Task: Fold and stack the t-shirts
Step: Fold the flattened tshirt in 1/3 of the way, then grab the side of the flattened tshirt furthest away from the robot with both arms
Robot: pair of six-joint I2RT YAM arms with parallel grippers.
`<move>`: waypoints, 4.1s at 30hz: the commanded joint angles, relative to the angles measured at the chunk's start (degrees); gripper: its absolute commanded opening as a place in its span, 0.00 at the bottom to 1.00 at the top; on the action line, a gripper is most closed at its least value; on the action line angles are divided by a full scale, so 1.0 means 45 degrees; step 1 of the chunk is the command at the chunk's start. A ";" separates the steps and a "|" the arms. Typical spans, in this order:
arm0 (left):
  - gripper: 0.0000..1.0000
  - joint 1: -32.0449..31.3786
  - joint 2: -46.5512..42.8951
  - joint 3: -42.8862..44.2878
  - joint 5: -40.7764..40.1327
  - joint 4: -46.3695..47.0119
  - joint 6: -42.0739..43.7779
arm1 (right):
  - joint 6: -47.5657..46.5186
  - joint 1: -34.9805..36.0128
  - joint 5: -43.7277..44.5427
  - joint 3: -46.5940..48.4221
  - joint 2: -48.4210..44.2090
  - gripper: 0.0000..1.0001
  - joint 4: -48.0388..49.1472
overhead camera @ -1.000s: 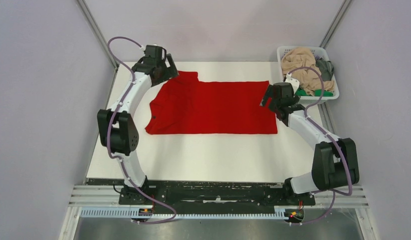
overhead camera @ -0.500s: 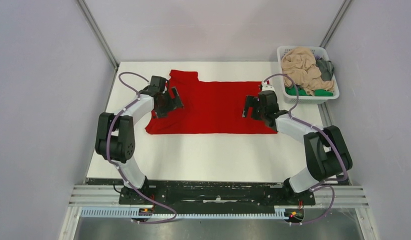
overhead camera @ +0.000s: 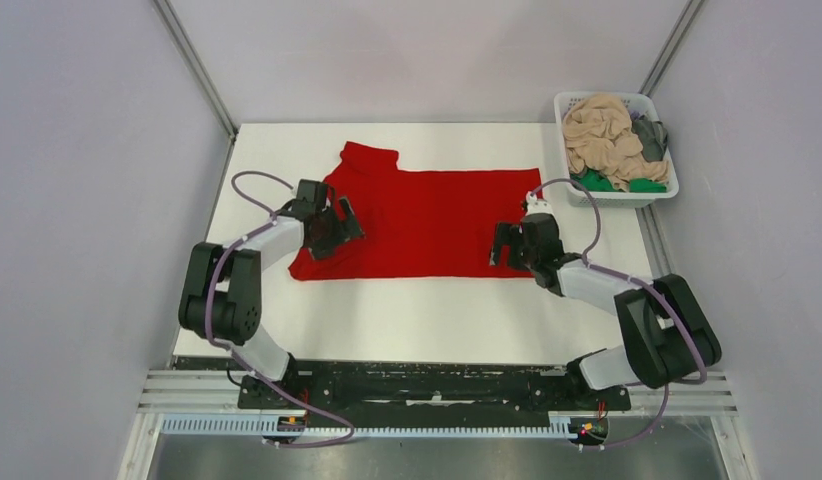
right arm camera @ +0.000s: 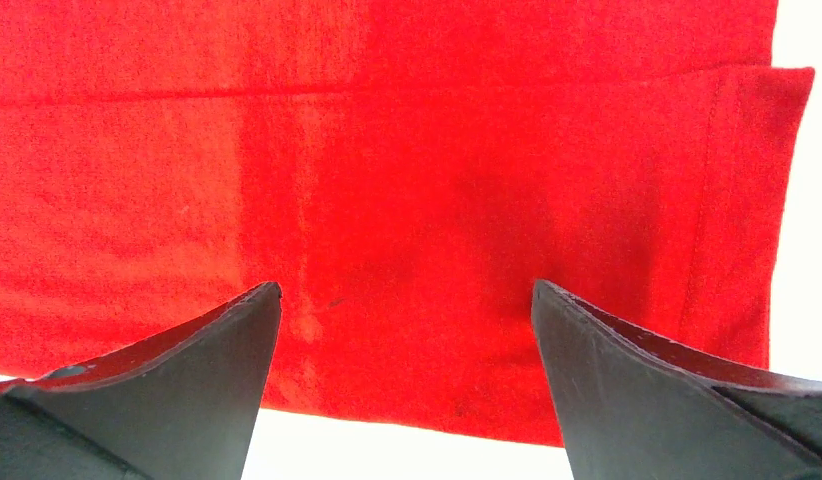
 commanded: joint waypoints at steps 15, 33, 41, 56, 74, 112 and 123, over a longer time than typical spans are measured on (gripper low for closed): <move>1.00 -0.0328 -0.5772 -0.5108 -0.0571 -0.3831 -0.2274 | 0.1401 0.1235 -0.1696 -0.4414 -0.6129 0.98 -0.5505; 1.00 -0.0338 -0.5832 -0.3757 -0.1911 -0.4217 -0.1809 | 0.1941 0.1533 -0.2919 -0.4504 -0.8502 0.98 -0.9073; 1.00 -0.0333 -0.6602 -0.3297 -0.1672 -0.4232 -0.1841 | 0.1807 0.1753 -0.3732 -0.4025 -0.8731 0.98 -1.0647; 1.00 -0.0328 -0.4854 0.1301 -0.2088 -0.4124 -0.0737 | 0.0179 0.1773 -0.1458 0.1049 -0.6476 0.98 -0.7590; 0.86 -0.0313 0.6650 1.3330 -0.3081 -0.6135 0.3292 | -0.0225 -0.0549 0.0388 0.1327 -0.4290 0.98 -0.4536; 0.02 -0.0826 0.8537 1.5602 -0.3013 -0.7081 0.3725 | -0.0554 -0.1889 0.3032 0.2776 -0.1067 0.95 -0.3697; 0.02 -0.1158 0.6307 1.3003 -0.3162 -0.5537 0.3566 | -0.0512 -0.2253 0.3285 0.5741 0.2988 0.81 -0.3044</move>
